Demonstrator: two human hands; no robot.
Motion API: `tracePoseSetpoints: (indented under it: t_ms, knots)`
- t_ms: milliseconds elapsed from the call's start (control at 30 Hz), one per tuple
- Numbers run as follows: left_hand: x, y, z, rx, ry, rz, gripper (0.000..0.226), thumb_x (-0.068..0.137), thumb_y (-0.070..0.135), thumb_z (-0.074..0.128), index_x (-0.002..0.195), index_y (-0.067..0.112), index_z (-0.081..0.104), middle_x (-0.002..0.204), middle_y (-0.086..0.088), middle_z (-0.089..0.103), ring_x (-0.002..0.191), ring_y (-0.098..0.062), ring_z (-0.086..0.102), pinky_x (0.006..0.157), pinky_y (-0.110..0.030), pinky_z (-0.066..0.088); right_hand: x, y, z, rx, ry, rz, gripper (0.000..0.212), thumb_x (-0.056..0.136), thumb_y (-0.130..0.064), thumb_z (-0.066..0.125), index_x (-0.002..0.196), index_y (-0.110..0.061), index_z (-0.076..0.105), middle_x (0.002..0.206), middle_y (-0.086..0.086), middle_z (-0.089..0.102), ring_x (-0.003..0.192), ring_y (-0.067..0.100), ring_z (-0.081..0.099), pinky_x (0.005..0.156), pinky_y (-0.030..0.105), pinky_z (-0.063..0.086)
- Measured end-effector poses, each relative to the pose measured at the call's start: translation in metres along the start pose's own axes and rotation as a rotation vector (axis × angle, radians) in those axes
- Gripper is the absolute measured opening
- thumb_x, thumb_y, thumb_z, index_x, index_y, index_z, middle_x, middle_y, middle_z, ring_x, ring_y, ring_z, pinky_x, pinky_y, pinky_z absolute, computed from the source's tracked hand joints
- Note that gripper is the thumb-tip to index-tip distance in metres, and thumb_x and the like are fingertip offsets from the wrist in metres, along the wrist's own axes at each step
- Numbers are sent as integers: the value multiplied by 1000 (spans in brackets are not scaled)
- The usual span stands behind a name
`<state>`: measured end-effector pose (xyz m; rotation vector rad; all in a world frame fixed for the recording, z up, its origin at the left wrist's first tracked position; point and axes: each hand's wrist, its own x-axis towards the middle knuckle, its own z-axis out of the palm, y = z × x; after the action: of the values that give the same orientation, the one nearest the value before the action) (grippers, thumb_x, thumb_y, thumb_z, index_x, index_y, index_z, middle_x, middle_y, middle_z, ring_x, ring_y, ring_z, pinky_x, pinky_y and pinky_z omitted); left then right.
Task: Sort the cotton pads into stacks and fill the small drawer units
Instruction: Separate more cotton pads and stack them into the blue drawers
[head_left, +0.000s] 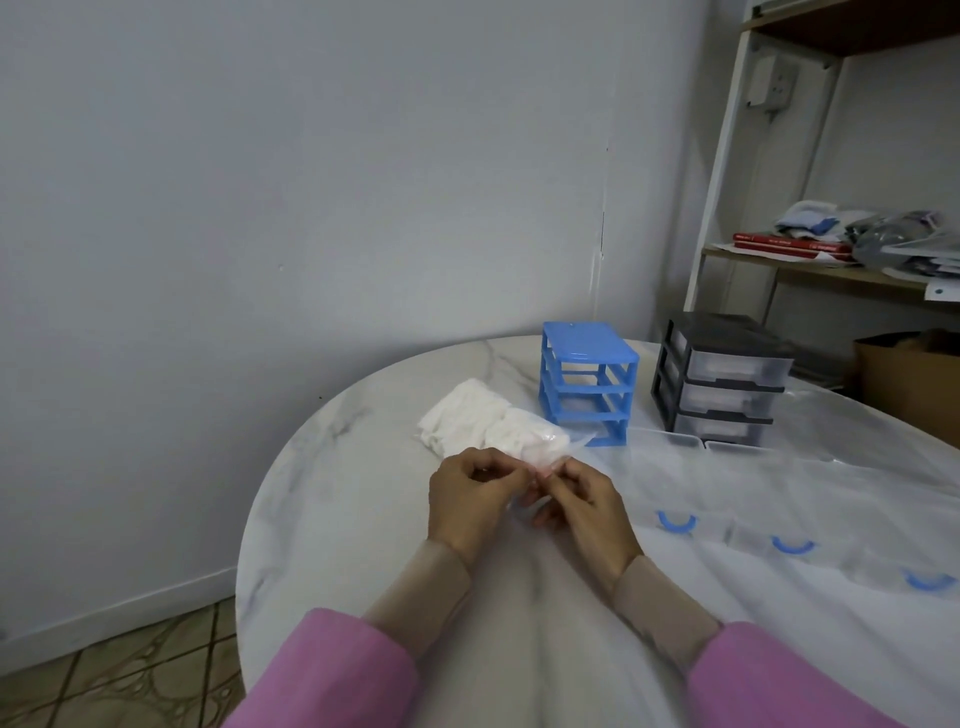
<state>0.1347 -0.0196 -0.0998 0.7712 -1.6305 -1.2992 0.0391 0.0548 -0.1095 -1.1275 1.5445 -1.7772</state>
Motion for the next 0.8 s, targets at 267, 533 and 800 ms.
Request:
tracePoseSetpoints:
  t_ms: [267, 533, 800]
  knots:
    - [5, -7, -6, 796, 64, 699, 17, 75, 39, 49, 68, 25, 57, 70, 12, 51, 70, -7, 44, 64, -18, 29, 0, 3, -1, -144, 78, -93, 20, 93, -7, 52, 78, 2, 61, 64, 3, 62, 50, 7, 55, 54, 16, 47]
    - [5, -8, -7, 1151, 92, 1010, 25, 81, 29, 43, 59, 20, 50, 59, 2, 51, 57, -19, 51, 66, -30, 26, -2, 3, -2, -497, 92, -248, 26, 91, -12, 56, 67, -22, 54, 55, -8, 55, 51, 6, 53, 56, 17, 44]
    - [5, -11, -5, 1103, 87, 919, 26, 82, 30, 43, 58, 22, 47, 57, 5, 50, 55, -16, 49, 64, -29, 23, -2, 3, -1, -526, 121, -245, 29, 91, -16, 57, 64, -26, 53, 54, -8, 57, 52, 3, 54, 55, 16, 42]
